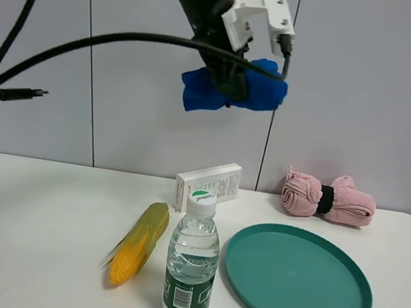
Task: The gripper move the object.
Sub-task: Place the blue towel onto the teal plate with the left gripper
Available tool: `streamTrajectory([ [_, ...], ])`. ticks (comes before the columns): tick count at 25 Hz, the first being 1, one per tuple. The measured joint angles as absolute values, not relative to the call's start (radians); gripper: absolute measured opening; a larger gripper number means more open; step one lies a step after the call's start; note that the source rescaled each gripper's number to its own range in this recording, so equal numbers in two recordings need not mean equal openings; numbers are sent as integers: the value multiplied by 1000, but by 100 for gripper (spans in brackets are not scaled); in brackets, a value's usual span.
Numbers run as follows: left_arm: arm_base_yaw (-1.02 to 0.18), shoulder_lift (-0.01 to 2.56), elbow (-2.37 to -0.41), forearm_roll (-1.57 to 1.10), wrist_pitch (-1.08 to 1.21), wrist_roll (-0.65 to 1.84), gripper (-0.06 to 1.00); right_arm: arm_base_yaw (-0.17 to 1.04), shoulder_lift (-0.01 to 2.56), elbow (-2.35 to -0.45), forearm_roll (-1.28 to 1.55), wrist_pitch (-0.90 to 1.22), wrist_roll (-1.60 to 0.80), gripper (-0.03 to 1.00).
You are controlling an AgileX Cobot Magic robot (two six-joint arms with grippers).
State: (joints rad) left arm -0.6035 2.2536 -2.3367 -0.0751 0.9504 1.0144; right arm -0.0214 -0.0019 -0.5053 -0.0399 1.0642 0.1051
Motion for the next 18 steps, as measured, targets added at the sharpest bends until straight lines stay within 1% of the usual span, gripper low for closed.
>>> streamTrajectory([
  [5,-708,2336,-2337,-65,942,1014,0,-21,-2,-505,-40,1064,105,100],
  [10,-781,2401,-2337,-66,928,1014,0,-21,-2,-505,-40,1064,105,100],
  [14,-812,2437,-2337,-101,916,1014,0,-21,-2,-505,-40,1064,105,100],
  [18,-819,2490,-2337,-129,903,1014,0,-21,-2,-505,-40,1064,105,100],
])
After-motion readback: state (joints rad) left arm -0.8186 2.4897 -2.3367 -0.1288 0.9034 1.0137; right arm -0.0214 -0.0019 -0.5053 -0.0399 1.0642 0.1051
